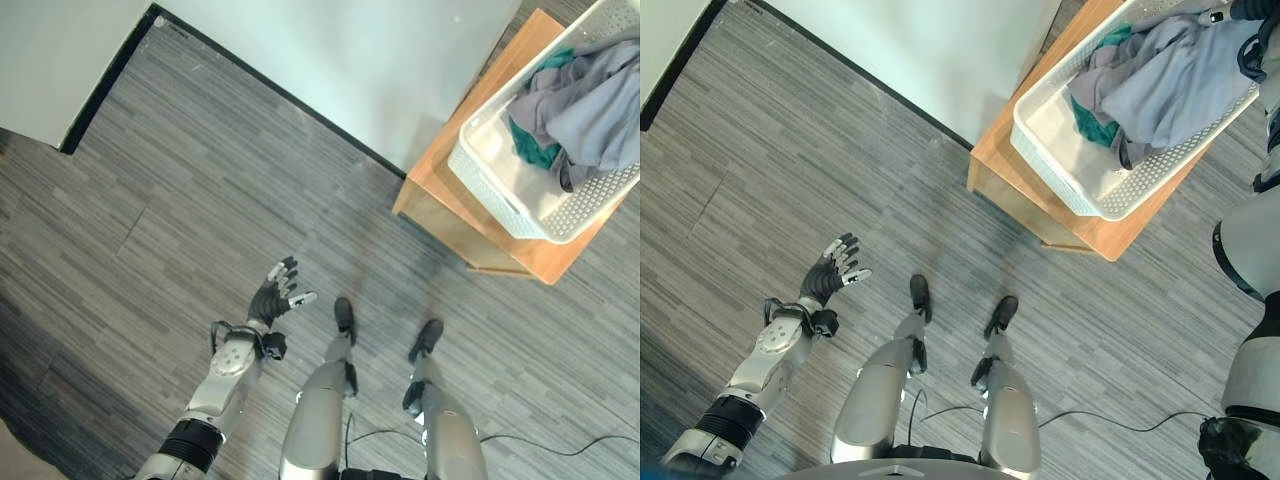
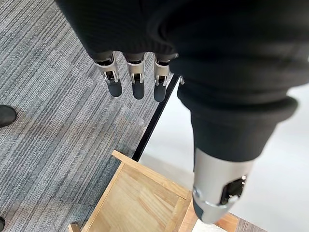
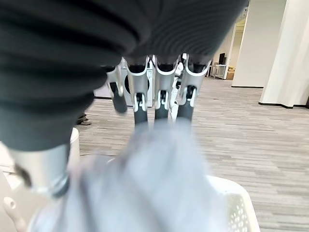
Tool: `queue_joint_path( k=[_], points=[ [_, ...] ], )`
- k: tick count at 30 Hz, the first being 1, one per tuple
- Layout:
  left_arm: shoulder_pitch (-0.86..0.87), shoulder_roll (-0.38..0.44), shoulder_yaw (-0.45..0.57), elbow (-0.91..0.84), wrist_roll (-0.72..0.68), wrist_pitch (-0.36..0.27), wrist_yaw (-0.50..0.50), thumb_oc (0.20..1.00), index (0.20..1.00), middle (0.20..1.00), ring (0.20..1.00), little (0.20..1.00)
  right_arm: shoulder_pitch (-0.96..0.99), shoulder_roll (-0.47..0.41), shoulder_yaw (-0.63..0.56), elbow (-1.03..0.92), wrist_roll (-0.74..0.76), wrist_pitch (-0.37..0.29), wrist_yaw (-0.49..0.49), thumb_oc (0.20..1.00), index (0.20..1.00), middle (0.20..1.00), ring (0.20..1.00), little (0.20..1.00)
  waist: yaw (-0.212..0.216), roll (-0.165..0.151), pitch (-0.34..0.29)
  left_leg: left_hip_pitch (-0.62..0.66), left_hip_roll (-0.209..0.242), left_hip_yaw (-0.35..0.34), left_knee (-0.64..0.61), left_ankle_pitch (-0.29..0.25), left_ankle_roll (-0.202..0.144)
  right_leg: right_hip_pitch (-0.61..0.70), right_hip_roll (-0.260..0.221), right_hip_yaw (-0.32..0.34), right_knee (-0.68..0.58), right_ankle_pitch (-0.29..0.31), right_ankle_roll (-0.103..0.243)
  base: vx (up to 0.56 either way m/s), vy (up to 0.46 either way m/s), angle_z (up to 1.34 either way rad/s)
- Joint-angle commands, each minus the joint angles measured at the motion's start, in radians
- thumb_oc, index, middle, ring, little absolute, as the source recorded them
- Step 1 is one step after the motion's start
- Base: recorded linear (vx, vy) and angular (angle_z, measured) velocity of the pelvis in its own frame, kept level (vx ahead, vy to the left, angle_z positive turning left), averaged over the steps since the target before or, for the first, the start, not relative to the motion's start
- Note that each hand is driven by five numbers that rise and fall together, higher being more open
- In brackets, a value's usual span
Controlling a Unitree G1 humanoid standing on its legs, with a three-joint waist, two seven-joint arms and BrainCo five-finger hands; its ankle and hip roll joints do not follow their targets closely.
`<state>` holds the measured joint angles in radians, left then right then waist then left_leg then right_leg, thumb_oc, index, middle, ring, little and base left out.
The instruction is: Pick up bed clothes into laundry basket.
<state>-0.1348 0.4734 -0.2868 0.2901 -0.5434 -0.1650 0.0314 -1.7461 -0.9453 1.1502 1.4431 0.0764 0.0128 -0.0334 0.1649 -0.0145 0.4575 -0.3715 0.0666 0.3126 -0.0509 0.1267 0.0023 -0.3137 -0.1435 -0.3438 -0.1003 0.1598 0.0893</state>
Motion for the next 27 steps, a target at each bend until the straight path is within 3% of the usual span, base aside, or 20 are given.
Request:
queue_joint_path(
  k=[1,10,14,16,17,18,19,20,22,23,25,26,27],
  points=[
    [0.000,0.025,0.000,-0.079,0.022,-0.040,-0.015,1.000,1.000,1.000,1.000,1.000,-0.216,-0.064,0.122,0.051,-0.018,0.002,-0.012,1.000,1.000,1.000,1.000,1.000,0.011,-0.048,0.031,-0.003,0.048,-0.014,-0.036,0.077,-0.155,0.009,-0.032,0.061,0.013,0.007,0.095,-0.07,0.000,0.01],
    [-0.032,0.022,0.003,-0.048,0.019,-0.047,-0.014,1.000,1.000,1.000,1.000,1.000,-0.195,-0.088,0.112,-0.012,0.054,-0.017,-0.002,1.000,1.000,1.000,1.000,1.000,-0.013,-0.062,0.014,0.039,0.051,-0.001,-0.036,0.065,-0.151,0.038,-0.034,0.070,0.013,0.001,0.094,0.00,0.000,0.00],
    [-0.035,0.014,0.019,-0.045,0.015,-0.053,-0.007,1.000,1.000,1.000,1.000,1.000,-0.125,-0.151,0.064,-0.174,0.123,-0.049,-0.026,1.000,1.000,1.000,1.000,1.000,-0.037,-0.071,-0.003,0.072,0.048,0.007,-0.036,0.054,-0.147,0.064,-0.034,0.076,0.013,-0.004,0.091,-0.01,0.007,-0.07],
    [-0.030,0.007,0.041,-0.046,0.020,-0.055,0.000,1.000,1.000,1.000,1.000,1.000,-0.022,-0.227,-0.020,-0.363,0.174,-0.071,-0.047,1.000,1.000,1.000,1.000,1.000,-0.056,-0.078,-0.012,0.097,0.049,0.017,-0.036,0.046,-0.144,0.084,-0.036,0.080,0.013,-0.006,0.089,0.00,0.015,-0.01],
    [-0.026,-0.024,0.066,-0.037,0.025,-0.057,0.011,1.000,1.000,1.000,1.000,1.000,0.139,-0.323,-0.159,-0.592,0.233,-0.103,-0.064,1.000,1.000,1.000,1.000,1.000,-0.087,-0.070,-0.021,0.127,0.048,0.028,-0.036,0.036,-0.139,0.103,-0.036,0.087,0.016,-0.012,0.086,0.00,0.000,0.00],
    [-0.024,-0.015,0.063,-0.037,0.025,-0.057,0.011,1.000,1.000,1.000,1.000,1.000,0.169,-0.327,-0.188,-0.602,0.229,-0.100,-0.067,1.000,1.000,1.000,1.000,1.000,-0.082,-0.077,-0.022,0.129,0.048,0.027,-0.036,0.035,-0.139,0.105,-0.036,0.086,0.016,-0.012,0.087,0.01,0.030,0.07],
    [-0.020,-0.046,0.089,-0.031,0.027,-0.059,0.017,1.000,1.000,1.000,1.000,1.000,0.395,-0.388,-0.372,-0.774,0.243,-0.126,-0.073,1.000,1.000,1.000,1.000,1.000,-0.111,-0.064,-0.034,0.157,0.048,0.037,-0.036,0.026,-0.134,0.127,-0.039,0.087,0.023,-0.022,0.084,0.00,0.000,0.00],
    [-0.019,-0.035,0.083,-0.031,0.027,-0.059,0.017,1.000,1.000,1.000,1.000,1.000,0.442,-0.391,-0.418,-0.788,0.237,-0.123,-0.075,1.000,1.000,1.000,1.000,1.000,-0.104,-0.073,-0.035,0.159,0.048,0.035,-0.036,0.026,-0.134,0.130,-0.039,0.086,0.022,-0.023,0.084,0.01,0.007,-0.06],
    [-0.013,-0.050,0.100,-0.025,0.032,-0.053,0.008,1.000,1.000,1.000,1.000,1.000,0.821,-0.414,-0.752,-0.933,0.249,-0.144,-0.079,1.000,1.000,1.000,1.000,1.000,-0.131,-0.067,-0.054,0.190,0.044,0.039,-0.036,0.016,-0.129,0.158,-0.041,0.083,0.028,-0.037,0.082,0.03,-0.002,-0.20],
    [-0.014,-0.056,0.107,-0.023,0.037,-0.050,0.007,1.000,1.000,1.000,1.000,1.000,1.056,-0.365,-0.967,-0.998,0.279,-0.167,-0.085,1.000,1.000,1.000,1.000,1.000,-0.146,-0.066,-0.066,0.211,0.043,0.042,-0.036,0.011,-0.126,0.174,-0.044,0.081,0.037,-0.048,0.081,0.05,-0.010,-0.11],
    [-0.016,-0.054,0.105,-0.012,0.042,-0.042,-0.001,1.000,1.000,1.000,1.000,1.000,1.384,-0.256,-1.248,-1.106,0.301,-0.179,-0.073,1.000,1.000,1.000,1.000,1.000,-0.150,-0.069,-0.091,0.244,0.037,0.044,-0.036,-0.001,-0.117,0.201,-0.048,0.078,0.047,-0.066,0.079,0.06,-0.014,0.02],
    [-0.023,-0.052,0.096,-0.009,0.051,-0.036,0.003,1.000,1.000,1.000,1.000,1.000,1.491,-0.178,-1.350,-1.157,0.325,-0.191,-0.099,1.000,1.000,1.000,1.000,1.000,-0.150,-0.067,-0.102,0.263,0.035,0.049,-0.036,-0.005,-0.112,0.208,-0.050,0.081,0.057,-0.073,0.078,0.07,-0.011,-0.13],
    [-0.032,-0.070,0.102,0.003,0.065,-0.032,0.014,1.000,1.000,1.000,1.000,1.000,1.550,-0.041,-1.413,-1.202,0.334,-0.220,-0.151,1.000,1.000,1.000,1.000,1.000,-0.173,-0.056,-0.117,0.286,0.032,0.055,-0.036,-0.017,-0.108,0.220,-0.050,0.087,0.071,-0.089,0.079,0.07,-0.003,-0.25]
  ],
)
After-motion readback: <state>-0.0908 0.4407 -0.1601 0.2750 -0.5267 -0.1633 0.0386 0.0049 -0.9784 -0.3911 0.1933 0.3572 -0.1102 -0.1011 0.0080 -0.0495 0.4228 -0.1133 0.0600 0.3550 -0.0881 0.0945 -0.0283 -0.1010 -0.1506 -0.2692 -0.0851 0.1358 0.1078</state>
